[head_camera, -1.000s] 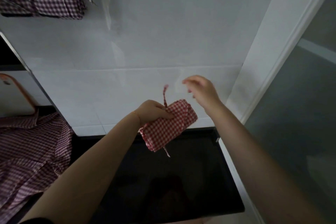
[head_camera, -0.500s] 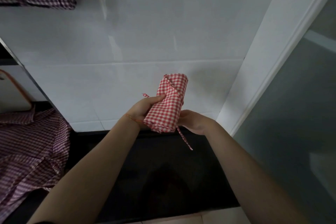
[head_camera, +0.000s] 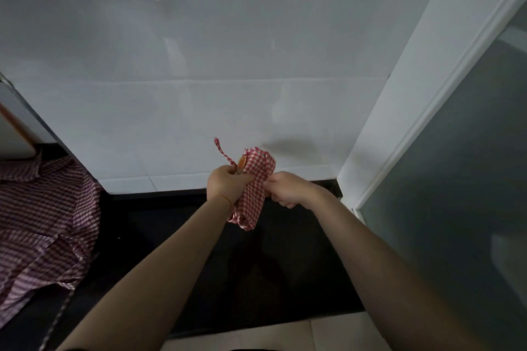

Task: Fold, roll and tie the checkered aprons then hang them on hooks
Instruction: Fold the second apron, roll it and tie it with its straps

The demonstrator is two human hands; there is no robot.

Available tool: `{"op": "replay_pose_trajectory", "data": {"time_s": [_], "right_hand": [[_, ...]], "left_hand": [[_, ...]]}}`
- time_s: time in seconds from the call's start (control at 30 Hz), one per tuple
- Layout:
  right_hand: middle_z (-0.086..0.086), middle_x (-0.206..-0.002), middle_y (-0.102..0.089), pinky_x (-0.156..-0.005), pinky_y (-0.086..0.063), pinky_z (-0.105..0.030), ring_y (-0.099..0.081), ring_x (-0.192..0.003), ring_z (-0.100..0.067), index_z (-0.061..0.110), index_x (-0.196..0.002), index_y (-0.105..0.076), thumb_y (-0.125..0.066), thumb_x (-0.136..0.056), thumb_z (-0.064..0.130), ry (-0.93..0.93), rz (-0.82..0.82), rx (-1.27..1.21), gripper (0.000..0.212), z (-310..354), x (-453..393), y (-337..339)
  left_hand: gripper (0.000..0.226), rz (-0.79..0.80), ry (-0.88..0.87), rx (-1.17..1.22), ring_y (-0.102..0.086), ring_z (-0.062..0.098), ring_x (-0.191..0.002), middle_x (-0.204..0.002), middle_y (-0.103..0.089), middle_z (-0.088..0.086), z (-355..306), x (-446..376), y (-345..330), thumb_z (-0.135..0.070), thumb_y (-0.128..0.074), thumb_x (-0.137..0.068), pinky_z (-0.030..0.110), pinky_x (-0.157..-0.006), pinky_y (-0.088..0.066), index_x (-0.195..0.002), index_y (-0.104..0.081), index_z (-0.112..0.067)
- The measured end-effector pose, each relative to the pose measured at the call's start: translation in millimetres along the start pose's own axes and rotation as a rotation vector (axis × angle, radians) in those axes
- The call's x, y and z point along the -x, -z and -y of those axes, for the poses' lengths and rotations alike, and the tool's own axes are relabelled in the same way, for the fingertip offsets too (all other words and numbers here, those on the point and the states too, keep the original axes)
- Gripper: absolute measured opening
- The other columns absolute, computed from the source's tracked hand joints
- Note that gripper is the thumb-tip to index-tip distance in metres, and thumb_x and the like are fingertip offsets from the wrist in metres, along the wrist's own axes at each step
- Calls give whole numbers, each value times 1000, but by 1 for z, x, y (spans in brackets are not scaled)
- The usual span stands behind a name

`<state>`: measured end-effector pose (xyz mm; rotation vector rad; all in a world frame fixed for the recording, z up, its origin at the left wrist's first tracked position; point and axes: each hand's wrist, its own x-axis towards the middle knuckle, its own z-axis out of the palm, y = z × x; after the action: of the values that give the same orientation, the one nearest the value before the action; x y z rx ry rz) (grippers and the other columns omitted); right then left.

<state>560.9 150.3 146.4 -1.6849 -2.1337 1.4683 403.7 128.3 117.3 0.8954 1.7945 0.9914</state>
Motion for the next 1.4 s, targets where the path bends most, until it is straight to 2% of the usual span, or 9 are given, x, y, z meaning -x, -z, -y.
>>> {"op": "replay_pose_trajectory", "data": {"time_s": [0.17, 0.27, 0.33, 0.43, 0.5, 0.77, 0.97, 1.2, 1.4], "right_hand": [[-14, -103, -67, -75, -49, -36, -62, -88, -24, 2, -107, -68, -45, -101, 23, 29, -25, 88, 32, -29, -19, -45], [-11, -86, -63, -71, -48, -38, -60, -75, -20, 0, -86, -65, -51, -98, 21, -4, 32, 20, 28, -51, -19, -62], [-23, -83, -59, -70, -50, -44, -60, -69, -30, -8, -76, -59, -54, -95, 19, -10, -71, -51, 34, -62, -20, -63], [-23, -99, -63, -74, -52, -38, -66, -84, -33, -11, -80, -62, -53, -94, 18, -49, -189, -157, 33, -72, -18, -54], [-18, -99, -66, -79, -54, -37, -67, -87, -30, -7, -86, -67, -54, -95, 21, -70, -97, -111, 33, -78, -20, -52], [-5, -99, -68, -75, -54, -28, -66, -86, -13, 15, -99, -66, -51, -101, 26, -281, 110, 60, 19, -127, -22, -53], [-7, -93, -69, -71, -58, -27, -69, -80, -15, 12, -94, -66, -54, -100, 21, -289, -150, -180, 17, -130, -22, -38], [-20, -90, -69, -82, -60, -28, -69, -92, -25, 11, -58, -65, -57, -91, 13, -105, -8, -424, 34, -80, -25, -45], [-7, -82, -67, -79, -48, -34, -63, -84, -20, 11, -66, -67, -53, -87, 21, -150, -107, -454, 27, -75, -38, -71]], "left_hand": [[17, -80, 1, -195, -63, 15, -79, -84, -65, -3, 48, 0, -33, -31, -71, -80, 32, -67, -53, -88, -62, -18], [15, -141, 22, -250, -59, 11, -74, -84, -62, -5, 78, -6, -35, -29, -66, -84, 27, -59, -45, -93, -61, -19], [14, -161, 14, -321, -58, 11, -72, -84, -62, -3, 97, -11, -33, -28, -64, -87, 28, -60, -46, -94, -60, -17], [12, -183, -11, -363, -59, 14, -73, -84, -60, -3, 112, -14, -34, -27, -62, -88, 31, -62, -48, -92, -57, -17], [13, -197, -24, -375, -57, 12, -72, -84, -58, -4, 114, -16, -36, -28, -62, -88, 29, -60, -44, -90, -55, -18], [33, -247, 385, 192, -62, 20, -97, -109, -65, 0, 112, -37, -9, -24, -70, -87, 39, -92, -53, -118, -63, -14], [22, -99, 228, -42, -59, 15, -92, -97, -62, -5, 110, -38, -6, -26, -69, -89, 33, -85, -50, -108, -63, -17], [17, -54, 97, -217, -60, 10, -83, -95, -64, -2, 111, -21, -30, -29, -68, -86, 23, -65, -44, -96, -59, -19], [35, 76, 46, -141, -57, 4, -86, -98, -59, -9, 109, -4, -53, -31, -73, -85, 22, -68, -45, -111, -51, -23]]}}
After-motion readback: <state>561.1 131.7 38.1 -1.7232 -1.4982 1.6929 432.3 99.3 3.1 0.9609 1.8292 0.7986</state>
